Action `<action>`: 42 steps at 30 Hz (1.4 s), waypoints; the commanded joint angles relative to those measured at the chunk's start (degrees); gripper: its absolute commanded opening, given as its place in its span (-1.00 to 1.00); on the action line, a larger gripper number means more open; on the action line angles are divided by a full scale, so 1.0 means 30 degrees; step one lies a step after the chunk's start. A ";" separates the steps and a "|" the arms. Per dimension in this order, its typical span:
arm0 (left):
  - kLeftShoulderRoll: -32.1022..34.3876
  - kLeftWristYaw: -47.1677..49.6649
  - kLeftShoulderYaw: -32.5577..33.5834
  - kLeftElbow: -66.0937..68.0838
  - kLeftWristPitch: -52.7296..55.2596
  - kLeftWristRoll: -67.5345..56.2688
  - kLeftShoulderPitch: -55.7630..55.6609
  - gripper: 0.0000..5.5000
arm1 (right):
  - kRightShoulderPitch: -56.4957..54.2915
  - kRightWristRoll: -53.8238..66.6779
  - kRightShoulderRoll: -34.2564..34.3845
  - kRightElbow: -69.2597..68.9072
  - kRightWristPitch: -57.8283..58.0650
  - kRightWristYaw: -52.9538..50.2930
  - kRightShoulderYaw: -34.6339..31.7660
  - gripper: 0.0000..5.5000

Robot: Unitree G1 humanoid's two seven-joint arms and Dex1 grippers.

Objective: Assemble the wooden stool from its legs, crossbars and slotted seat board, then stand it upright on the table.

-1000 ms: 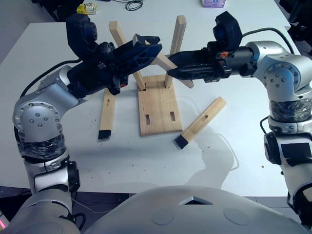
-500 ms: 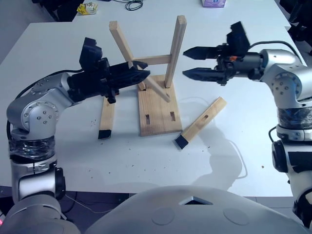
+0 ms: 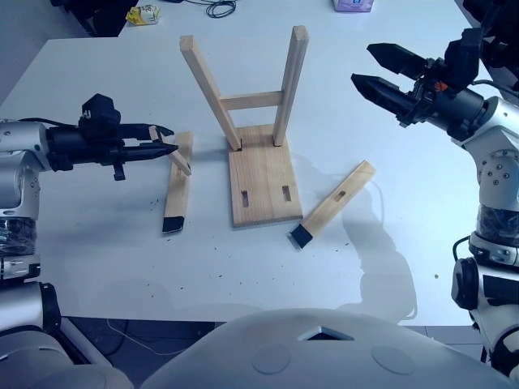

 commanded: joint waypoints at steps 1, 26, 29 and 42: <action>0.0324 -0.0554 -0.0309 0.3030 -0.2054 0.1508 -0.1618 -0.52 | 0.0264 0.0072 0.0078 -0.0220 -0.0180 -0.0139 0.0191 0.24; -0.0960 -0.1613 -0.0855 0.3654 -0.3333 0.2119 0.0115 -0.52 | -0.0599 0.0108 -0.0165 0.0865 -0.0240 0.0485 0.0631 0.24; -0.0978 -0.1901 -0.0979 0.2976 -0.2863 0.1791 0.0543 -0.52 | -0.0443 0.0119 -0.0052 0.0706 -0.0265 0.0369 0.0687 0.24; -0.0923 -0.2633 -0.1392 0.0906 -0.0970 0.0876 0.0958 -0.52 | -0.0074 0.0214 0.0282 0.0277 -0.0362 0.0132 0.0736 0.24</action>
